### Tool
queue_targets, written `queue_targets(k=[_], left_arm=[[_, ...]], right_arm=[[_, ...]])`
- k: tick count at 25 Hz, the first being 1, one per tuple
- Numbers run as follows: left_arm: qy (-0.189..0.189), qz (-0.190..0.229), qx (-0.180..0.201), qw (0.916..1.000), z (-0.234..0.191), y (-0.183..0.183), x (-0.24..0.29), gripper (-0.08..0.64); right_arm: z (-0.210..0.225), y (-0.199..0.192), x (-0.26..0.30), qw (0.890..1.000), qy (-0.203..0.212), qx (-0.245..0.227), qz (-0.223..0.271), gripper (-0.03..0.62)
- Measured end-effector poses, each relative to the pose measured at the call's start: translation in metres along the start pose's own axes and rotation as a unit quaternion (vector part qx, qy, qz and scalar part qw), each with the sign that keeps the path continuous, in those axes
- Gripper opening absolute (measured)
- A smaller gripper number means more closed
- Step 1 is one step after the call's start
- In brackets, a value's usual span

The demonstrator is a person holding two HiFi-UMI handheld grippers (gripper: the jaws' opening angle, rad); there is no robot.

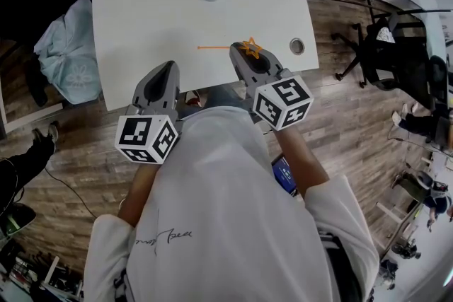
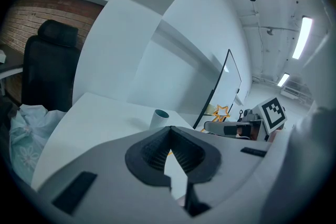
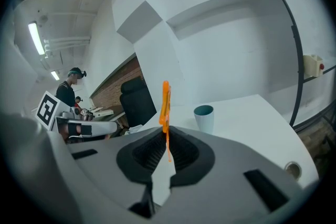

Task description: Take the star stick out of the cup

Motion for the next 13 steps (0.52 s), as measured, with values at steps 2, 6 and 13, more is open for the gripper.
queue_targets(k=[2,6,13], left_arm=[[-0.001,-0.001,0.000,1.0000,-0.0001,-0.0008,-0.0001,-0.003],[-0.003,-0.002,-0.001,1.0000,0.0018,-0.0014,-0.0004,-0.003],[-0.006,-0.003,-0.004,1.0000,0.0067,-0.0042,0.0009,-0.003]], right_arm=[[-0.0006,-0.0003,0.0004,1.000,0.000,-0.001,-0.001,0.023],[-0.0003,0.0001,-0.0020,1.000,-0.001,-0.001,-0.001,0.023],[0.0038,-0.0015,-0.0091,1.000,-0.003,0.003,0.000,0.023]])
Point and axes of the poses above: the fingertips, and each gripper's own axes: x forward along the fingers, z to its right, y out of its top, the point moved 3 cm from there along -x, backward along the fingers, and after that the axes turned 2 degrees about -x, right-handed, at the moved point
